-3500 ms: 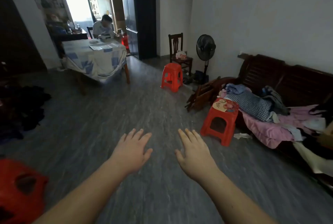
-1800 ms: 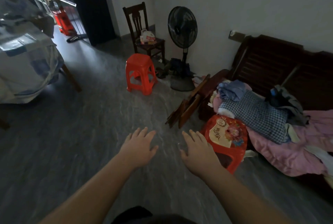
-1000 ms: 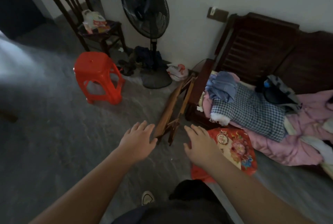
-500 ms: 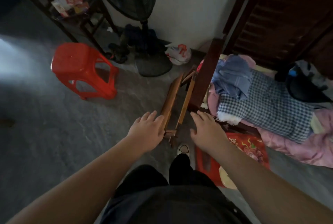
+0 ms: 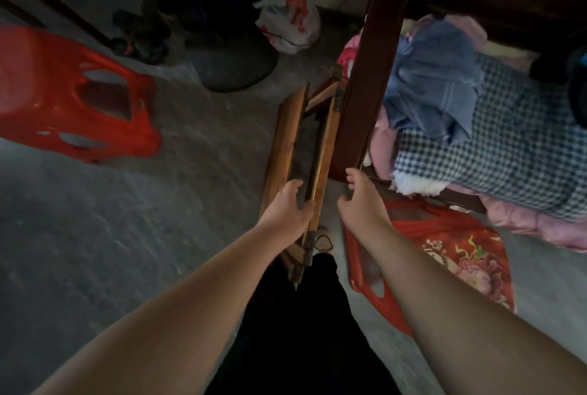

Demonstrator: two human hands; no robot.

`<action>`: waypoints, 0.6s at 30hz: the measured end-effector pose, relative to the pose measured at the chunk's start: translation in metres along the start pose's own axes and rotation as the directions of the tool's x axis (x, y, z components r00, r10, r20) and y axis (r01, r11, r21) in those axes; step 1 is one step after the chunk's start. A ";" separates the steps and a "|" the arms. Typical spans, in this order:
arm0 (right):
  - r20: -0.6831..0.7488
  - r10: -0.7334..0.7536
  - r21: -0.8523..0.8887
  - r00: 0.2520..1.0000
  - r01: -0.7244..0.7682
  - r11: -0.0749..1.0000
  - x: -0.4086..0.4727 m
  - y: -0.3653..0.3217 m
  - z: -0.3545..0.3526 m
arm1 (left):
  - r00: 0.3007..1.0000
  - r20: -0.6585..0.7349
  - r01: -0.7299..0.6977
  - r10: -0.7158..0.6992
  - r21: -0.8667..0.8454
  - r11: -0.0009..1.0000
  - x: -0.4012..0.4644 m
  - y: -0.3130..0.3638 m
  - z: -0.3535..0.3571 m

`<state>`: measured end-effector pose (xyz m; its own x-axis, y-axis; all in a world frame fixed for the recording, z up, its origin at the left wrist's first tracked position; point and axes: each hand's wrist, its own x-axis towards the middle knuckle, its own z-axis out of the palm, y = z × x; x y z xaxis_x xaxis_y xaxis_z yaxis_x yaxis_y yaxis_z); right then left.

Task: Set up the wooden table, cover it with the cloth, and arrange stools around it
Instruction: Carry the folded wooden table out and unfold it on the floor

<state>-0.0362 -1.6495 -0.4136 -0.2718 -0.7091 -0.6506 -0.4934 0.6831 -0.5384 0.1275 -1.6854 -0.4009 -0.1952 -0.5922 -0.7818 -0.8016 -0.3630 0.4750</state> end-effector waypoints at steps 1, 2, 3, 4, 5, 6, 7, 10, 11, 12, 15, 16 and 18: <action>-0.019 0.014 0.044 1.000 -0.013 0.999 0.013 0.002 0.006 | 1.000 -0.005 0.017 -0.017 -0.056 0.998 0.016 0.000 0.008; -0.025 0.036 0.103 0.999 -0.033 0.994 0.024 0.004 0.012 | 0.999 -0.004 0.037 -0.038 -0.112 0.993 0.031 -0.002 0.016; -0.026 0.059 0.166 0.998 -0.054 0.985 0.035 0.007 0.017 | 0.998 0.002 0.060 -0.061 -0.161 0.985 0.043 -0.004 0.024; -0.029 0.072 0.223 0.997 -0.064 0.973 0.045 0.010 0.021 | 0.997 0.013 0.080 -0.079 -0.199 0.977 0.055 -0.005 0.031; -0.034 0.080 0.268 0.996 -0.068 0.961 0.054 0.013 0.024 | 0.995 0.031 0.097 -0.092 -0.227 0.969 0.065 -0.009 0.039; -0.037 0.083 0.297 0.996 -0.069 0.952 0.062 0.014 0.027 | 0.994 0.050 0.103 -0.093 -0.251 0.962 0.073 -0.012 0.046; -0.039 0.084 0.318 0.996 -0.067 0.946 0.069 0.016 0.030 | 0.994 0.062 0.099 -0.085 -0.277 0.956 0.078 -0.016 0.051; -0.019 0.079 0.376 0.997 -0.066 0.924 0.080 0.017 0.039 | 0.994 0.068 0.100 -0.081 -0.361 0.927 0.085 -0.024 0.061; -0.007 0.075 0.391 0.997 -0.067 0.918 0.081 0.017 0.043 | 0.994 0.068 0.105 -0.085 -0.384 0.917 0.085 -0.025 0.062; -0.002 0.073 0.401 0.997 -0.066 0.914 0.081 0.017 0.047 | 0.993 0.068 0.112 -0.092 -0.398 0.910 0.086 -0.026 0.062; -0.009 0.084 0.431 0.996 -0.072 0.899 0.079 0.011 0.055 | 0.992 0.057 0.128 -0.114 -0.442 0.888 0.087 -0.027 0.060; -0.013 0.087 0.436 0.996 -0.073 0.897 0.078 0.006 0.056 | 0.992 0.053 0.128 -0.117 -0.455 0.881 0.086 -0.029 0.057; -0.002 0.078 0.458 0.997 -0.069 0.887 0.079 -0.003 0.061 | 0.992 0.043 0.124 -0.118 -0.474 0.872 0.083 -0.035 0.047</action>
<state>-0.0061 -1.6964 -0.4960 -0.3116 -0.6538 -0.6895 -0.0408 0.7341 -0.6778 0.1134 -1.6879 -0.5011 -0.1234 -0.5135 -0.8492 -0.4552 -0.7311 0.5082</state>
